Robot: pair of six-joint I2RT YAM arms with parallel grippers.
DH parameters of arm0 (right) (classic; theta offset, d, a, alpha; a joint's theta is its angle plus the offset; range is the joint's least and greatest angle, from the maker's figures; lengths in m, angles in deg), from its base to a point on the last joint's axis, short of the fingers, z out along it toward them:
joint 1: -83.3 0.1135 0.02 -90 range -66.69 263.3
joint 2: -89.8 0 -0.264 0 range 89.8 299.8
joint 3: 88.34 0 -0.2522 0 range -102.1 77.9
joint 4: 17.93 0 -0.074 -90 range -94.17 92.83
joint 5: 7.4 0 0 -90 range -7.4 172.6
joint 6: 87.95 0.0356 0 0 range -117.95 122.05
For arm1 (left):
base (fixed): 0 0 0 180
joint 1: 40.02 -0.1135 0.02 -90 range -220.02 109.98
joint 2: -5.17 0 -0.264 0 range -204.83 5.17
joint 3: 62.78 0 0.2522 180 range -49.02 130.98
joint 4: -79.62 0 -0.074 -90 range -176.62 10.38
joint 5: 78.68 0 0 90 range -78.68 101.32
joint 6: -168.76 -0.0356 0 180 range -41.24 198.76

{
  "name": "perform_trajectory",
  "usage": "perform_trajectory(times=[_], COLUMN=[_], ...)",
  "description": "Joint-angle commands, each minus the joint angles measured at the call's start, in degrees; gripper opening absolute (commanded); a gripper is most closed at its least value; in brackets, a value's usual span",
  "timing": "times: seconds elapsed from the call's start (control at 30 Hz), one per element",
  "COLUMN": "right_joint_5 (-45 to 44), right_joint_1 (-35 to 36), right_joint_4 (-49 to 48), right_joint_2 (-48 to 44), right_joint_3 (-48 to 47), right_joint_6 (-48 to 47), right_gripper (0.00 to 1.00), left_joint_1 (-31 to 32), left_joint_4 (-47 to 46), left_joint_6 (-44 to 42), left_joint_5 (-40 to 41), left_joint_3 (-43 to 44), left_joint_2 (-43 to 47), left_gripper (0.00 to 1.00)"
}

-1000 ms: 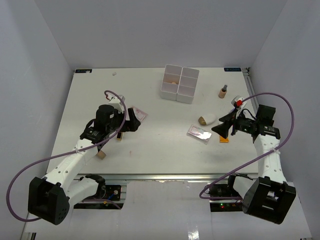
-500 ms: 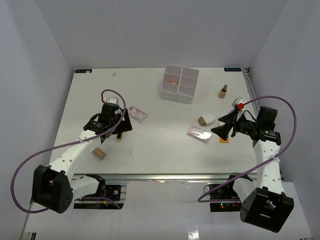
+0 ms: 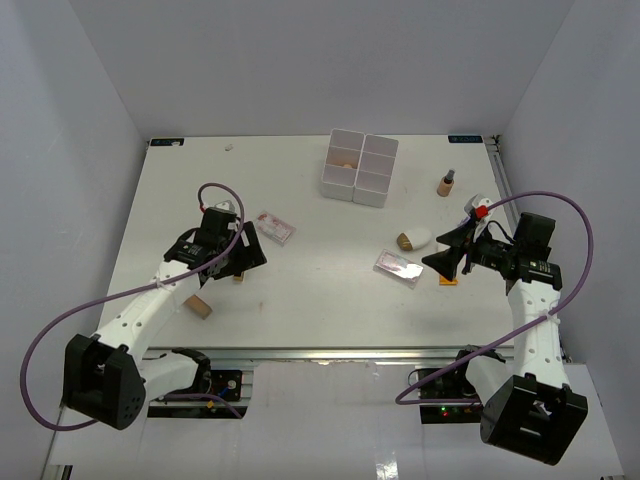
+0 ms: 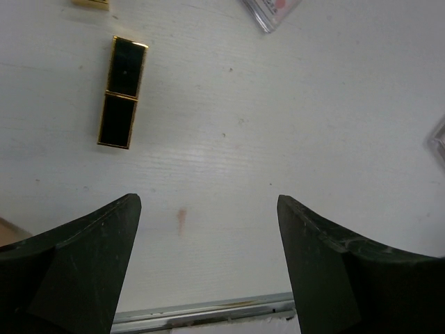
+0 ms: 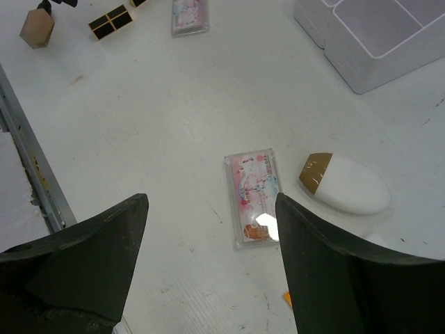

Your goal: Organize the makeup

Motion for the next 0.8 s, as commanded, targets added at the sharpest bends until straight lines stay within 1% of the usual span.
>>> perform_trajectory(times=[0.0,0.07,0.2,0.33,0.47,0.53,0.63,0.77], right_joint_5=[-0.42,-1.12,-1.88,-2.09,-2.82,-3.11,-3.54,-4.06], right_joint_1=[-0.68,-0.9,-1.12,-1.79,-2.23,-2.52,-2.76,-2.85], right_joint_4=[-1.81,-2.98,-3.82,-4.23,-4.43,-4.45,-4.63,-4.71], right_joint_2=[0.43,0.79,1.69,2.14,2.89,3.43,3.99,4.42], right_joint_3=[0.78,1.26,1.56,1.9,1.98,2.06,2.07,2.16], right_joint_6=[2.36,3.41,4.5,4.5,4.32,4.1,3.97,3.88], right_gripper=[0.8,0.8,0.8,0.8,0.8,0.8,0.8,0.8], left_joint_1=[-0.19,-0.19,-0.19,-0.19,-0.19,-0.12,-0.1,-0.1], left_joint_4=[-1.85,-3.09,-5.69,-7.09,-7.41,-6.31,-5.65,-6.25], left_joint_6=[-2.4,-3.26,-5.01,-6.77,-8.24,-8.9,-8.93,-9.2], left_joint_5=[-9.52,-10.68,-8.88,-4.35,0.13,3.99,9.85,13.23], left_joint_3=[0.95,0.75,0.66,1.87,4.62,5.21,4.59,4.09], left_joint_2=[2.99,3.23,2.38,-1.21,-5.03,-6.7,-6.87,-8.04], left_gripper=[0.9,0.9,0.91,0.9,0.87,0.86,0.86,0.82])
